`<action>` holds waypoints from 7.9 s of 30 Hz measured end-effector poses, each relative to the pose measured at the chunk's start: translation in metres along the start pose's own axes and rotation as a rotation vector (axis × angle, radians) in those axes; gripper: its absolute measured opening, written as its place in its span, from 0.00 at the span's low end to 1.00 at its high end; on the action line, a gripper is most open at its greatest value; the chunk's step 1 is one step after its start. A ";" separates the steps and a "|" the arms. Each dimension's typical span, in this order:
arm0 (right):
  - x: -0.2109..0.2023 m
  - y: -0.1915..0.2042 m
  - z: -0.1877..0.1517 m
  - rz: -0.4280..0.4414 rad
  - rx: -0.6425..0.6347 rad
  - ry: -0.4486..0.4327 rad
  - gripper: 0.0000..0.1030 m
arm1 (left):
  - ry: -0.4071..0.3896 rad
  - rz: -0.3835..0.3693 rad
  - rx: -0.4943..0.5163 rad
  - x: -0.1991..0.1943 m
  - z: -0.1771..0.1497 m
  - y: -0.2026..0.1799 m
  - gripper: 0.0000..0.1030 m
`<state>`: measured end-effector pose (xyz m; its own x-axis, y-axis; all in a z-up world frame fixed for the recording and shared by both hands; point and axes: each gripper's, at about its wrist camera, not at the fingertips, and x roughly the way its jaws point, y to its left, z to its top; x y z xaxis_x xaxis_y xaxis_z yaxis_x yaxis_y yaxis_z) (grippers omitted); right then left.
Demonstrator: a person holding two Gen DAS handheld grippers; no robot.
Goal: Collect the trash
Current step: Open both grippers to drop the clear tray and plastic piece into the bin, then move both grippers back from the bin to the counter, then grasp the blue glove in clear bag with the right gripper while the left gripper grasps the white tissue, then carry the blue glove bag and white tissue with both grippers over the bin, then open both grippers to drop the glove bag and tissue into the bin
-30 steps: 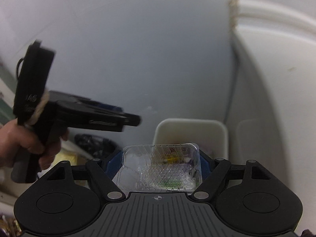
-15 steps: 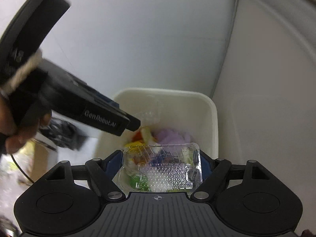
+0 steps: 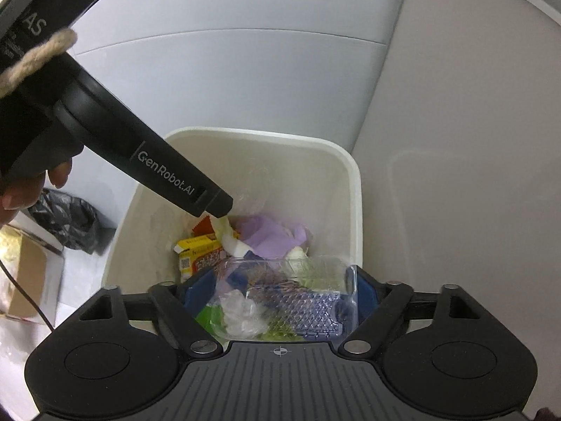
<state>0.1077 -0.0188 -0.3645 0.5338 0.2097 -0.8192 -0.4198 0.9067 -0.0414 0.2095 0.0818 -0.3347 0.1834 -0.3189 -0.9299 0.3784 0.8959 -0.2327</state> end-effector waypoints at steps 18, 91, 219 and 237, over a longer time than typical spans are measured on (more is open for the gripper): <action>-0.029 0.001 0.012 0.014 -0.016 -0.035 0.93 | -0.053 -0.006 0.008 -0.037 -0.004 -0.014 0.82; -0.301 -0.432 -0.024 -0.447 0.089 -0.373 0.97 | -0.502 0.171 0.099 -0.143 0.170 -0.310 0.99; -0.263 -0.005 0.059 0.135 -0.053 -0.277 0.79 | -0.457 0.014 -0.170 -0.236 -0.019 -0.061 0.10; -0.091 0.056 0.030 0.008 -0.199 0.033 0.79 | -0.207 0.030 -0.184 -0.103 -0.030 -0.001 0.10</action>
<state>0.0577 0.0241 -0.2753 0.5068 0.2013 -0.8382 -0.5627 0.8139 -0.1447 0.1635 0.1232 -0.2471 0.3806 -0.3311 -0.8634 0.2020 0.9409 -0.2718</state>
